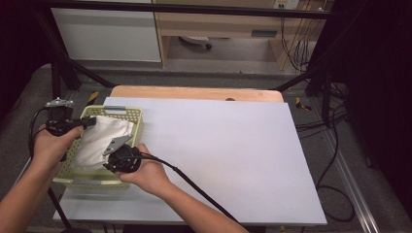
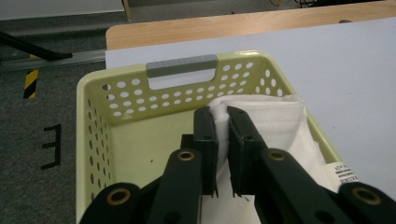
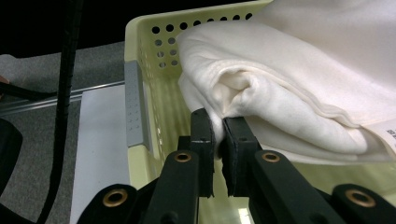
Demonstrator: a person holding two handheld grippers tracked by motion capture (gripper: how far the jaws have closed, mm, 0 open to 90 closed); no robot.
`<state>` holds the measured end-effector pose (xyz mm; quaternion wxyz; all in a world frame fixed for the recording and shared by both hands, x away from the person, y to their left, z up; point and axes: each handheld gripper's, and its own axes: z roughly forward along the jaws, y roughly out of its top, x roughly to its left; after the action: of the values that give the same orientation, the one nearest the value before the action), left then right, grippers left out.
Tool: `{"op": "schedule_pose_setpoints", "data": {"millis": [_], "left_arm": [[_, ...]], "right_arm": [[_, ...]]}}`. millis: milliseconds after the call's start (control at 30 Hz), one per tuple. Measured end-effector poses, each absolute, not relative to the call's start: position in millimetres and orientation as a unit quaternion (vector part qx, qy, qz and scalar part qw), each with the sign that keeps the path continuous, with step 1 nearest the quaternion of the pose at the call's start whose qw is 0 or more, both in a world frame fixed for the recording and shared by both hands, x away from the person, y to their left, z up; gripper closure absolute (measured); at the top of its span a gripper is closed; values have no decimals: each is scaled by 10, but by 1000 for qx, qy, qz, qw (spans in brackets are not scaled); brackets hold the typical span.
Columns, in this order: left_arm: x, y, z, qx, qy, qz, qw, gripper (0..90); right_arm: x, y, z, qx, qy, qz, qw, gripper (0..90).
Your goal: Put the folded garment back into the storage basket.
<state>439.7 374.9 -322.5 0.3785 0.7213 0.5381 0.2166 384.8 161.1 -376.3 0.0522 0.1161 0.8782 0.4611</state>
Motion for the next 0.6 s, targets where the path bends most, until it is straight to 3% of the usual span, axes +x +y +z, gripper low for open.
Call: {"op": "schedule_pose_setpoints", "data": {"millis": [600], "left_arm": [[4413,3758,-3324,719,543,223,371,825]], "right_arm": [[3887,1619,-3767,121,879,458,55,838]]}}
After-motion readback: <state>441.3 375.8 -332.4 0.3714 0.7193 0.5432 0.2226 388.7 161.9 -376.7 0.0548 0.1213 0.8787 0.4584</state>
